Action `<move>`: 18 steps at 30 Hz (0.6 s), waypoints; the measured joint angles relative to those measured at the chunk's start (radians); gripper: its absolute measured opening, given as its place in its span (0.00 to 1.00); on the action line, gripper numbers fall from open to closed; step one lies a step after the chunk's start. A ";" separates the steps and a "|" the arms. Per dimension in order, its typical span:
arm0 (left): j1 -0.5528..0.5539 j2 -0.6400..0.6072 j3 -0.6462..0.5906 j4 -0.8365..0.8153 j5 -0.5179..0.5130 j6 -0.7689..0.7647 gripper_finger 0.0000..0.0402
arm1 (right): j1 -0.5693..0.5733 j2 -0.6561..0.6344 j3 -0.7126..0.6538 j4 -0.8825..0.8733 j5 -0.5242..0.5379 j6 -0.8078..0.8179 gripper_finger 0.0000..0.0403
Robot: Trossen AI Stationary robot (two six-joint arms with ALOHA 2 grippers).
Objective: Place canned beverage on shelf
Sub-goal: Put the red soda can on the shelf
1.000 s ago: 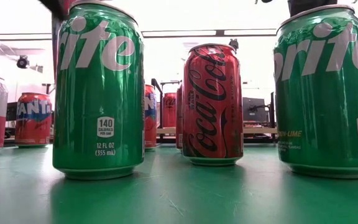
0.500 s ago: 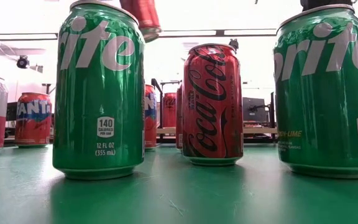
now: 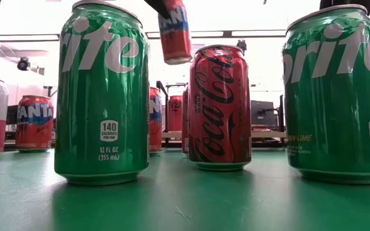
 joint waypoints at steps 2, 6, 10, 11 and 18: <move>0.029 0.033 0.035 0.000 0.026 0.019 0.71 | 0.000 -0.006 0.001 0.000 0.002 -0.020 0.03; 0.085 0.077 0.072 0.015 0.074 0.036 0.71 | 0.000 -0.007 0.013 0.000 0.008 -0.059 0.03; 0.135 0.129 0.110 0.033 0.076 0.068 0.71 | 0.000 -0.007 0.019 0.000 0.010 -0.100 0.03; 0.147 0.146 0.122 0.035 0.076 0.076 0.71 | 0.000 -0.008 0.019 0.000 0.010 -0.111 0.03; 0.222 0.291 0.237 0.031 0.167 0.116 0.71 | -0.001 -0.007 0.019 0.000 0.010 -0.129 0.03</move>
